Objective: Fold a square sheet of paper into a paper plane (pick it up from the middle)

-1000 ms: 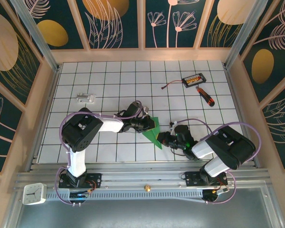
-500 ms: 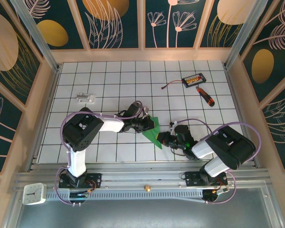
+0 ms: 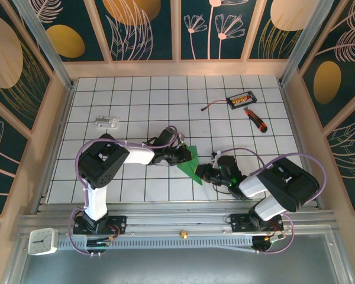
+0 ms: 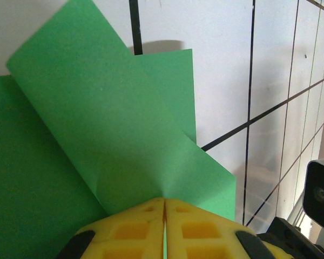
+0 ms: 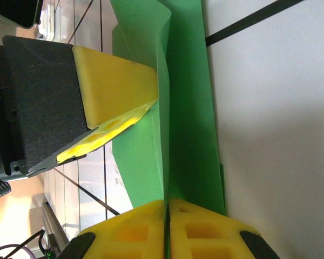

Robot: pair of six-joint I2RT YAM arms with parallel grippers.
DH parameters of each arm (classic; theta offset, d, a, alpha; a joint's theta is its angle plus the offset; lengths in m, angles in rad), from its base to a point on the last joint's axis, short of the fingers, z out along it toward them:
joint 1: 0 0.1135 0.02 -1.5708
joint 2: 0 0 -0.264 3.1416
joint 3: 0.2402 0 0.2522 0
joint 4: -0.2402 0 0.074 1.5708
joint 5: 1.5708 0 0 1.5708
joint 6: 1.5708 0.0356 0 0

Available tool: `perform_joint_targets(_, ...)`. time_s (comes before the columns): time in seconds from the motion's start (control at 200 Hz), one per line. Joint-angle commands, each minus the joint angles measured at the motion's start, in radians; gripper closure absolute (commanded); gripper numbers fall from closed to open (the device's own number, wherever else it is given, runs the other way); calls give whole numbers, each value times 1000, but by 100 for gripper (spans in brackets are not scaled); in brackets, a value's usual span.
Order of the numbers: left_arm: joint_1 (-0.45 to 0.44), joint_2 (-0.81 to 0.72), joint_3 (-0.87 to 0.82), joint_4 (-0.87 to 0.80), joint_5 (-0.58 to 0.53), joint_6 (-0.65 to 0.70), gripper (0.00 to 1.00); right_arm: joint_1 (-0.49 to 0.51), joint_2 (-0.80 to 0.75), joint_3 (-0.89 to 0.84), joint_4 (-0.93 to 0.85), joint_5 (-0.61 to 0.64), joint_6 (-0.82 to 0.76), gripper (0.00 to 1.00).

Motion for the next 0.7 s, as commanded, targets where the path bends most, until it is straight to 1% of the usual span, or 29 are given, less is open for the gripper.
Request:
perform_joint_targets(0.0, 11, 4, -9, -21, -18, 20, 90, -8, -23, -13, -40, 27, 9, 88)
perform_joint_targets(0.696, 22, -3, -43, -22, -35, 40, 90, -1, -71, -23, -87, 57, 11, 86)
